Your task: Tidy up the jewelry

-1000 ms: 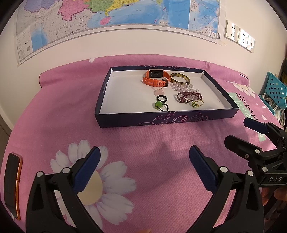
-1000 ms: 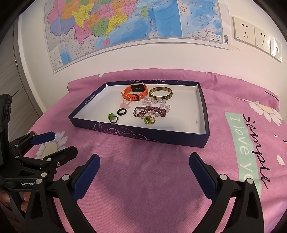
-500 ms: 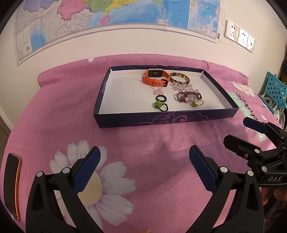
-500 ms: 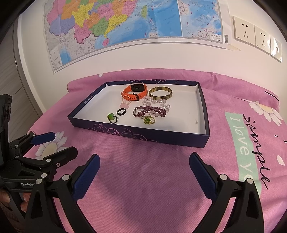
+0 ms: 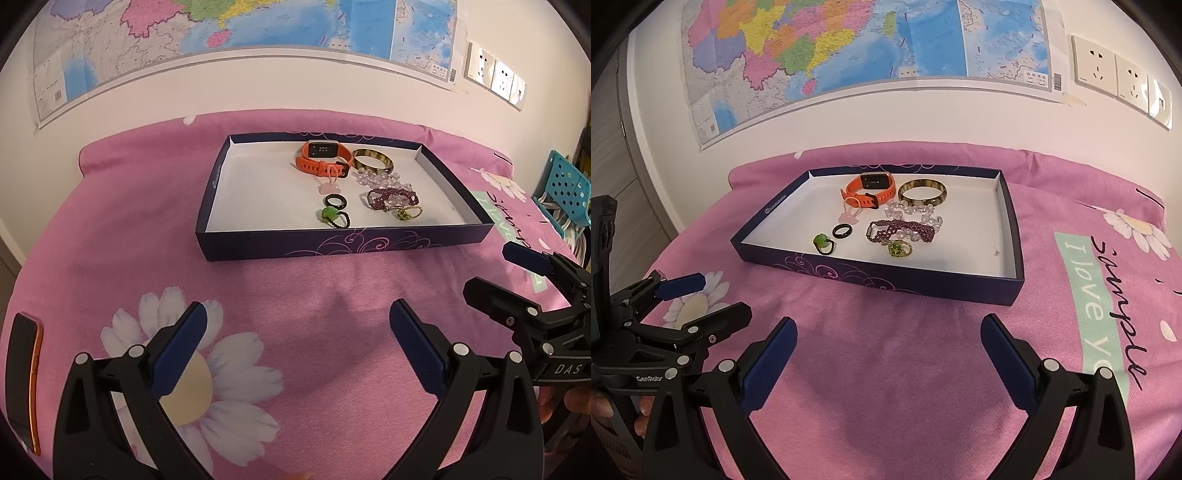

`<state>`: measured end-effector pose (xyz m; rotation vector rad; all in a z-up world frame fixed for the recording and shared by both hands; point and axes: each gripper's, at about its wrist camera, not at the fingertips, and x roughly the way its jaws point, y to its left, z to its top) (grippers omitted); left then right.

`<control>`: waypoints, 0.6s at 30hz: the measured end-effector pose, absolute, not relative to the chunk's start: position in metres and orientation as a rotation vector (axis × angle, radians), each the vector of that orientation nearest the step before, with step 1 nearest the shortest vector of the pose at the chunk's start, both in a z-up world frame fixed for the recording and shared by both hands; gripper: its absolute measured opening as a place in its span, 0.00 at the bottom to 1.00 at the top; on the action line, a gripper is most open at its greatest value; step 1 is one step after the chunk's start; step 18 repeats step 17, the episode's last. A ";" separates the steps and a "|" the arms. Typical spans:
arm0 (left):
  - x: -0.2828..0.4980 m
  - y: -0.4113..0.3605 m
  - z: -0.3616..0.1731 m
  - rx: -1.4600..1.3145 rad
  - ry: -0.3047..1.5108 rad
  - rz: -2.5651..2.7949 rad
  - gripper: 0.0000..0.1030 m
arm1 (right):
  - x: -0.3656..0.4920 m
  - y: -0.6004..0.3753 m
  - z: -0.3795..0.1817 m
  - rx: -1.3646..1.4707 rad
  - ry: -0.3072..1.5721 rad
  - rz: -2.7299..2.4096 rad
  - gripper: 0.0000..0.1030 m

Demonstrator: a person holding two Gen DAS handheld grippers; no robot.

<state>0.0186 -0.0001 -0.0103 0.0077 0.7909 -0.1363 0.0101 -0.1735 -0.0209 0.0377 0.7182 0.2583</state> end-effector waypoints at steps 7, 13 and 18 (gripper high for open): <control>0.015 -0.003 -0.009 0.032 0.764 -0.139 0.95 | 0.007 -0.171 -0.018 0.030 0.708 0.260 0.93; 0.014 -0.004 -0.010 0.022 0.786 -0.160 0.95 | 0.006 -0.172 -0.017 -0.010 0.720 0.266 0.93; 0.016 0.008 -0.011 0.006 0.795 -0.139 0.95 | 0.014 -0.204 -0.020 -0.054 0.754 0.202 0.93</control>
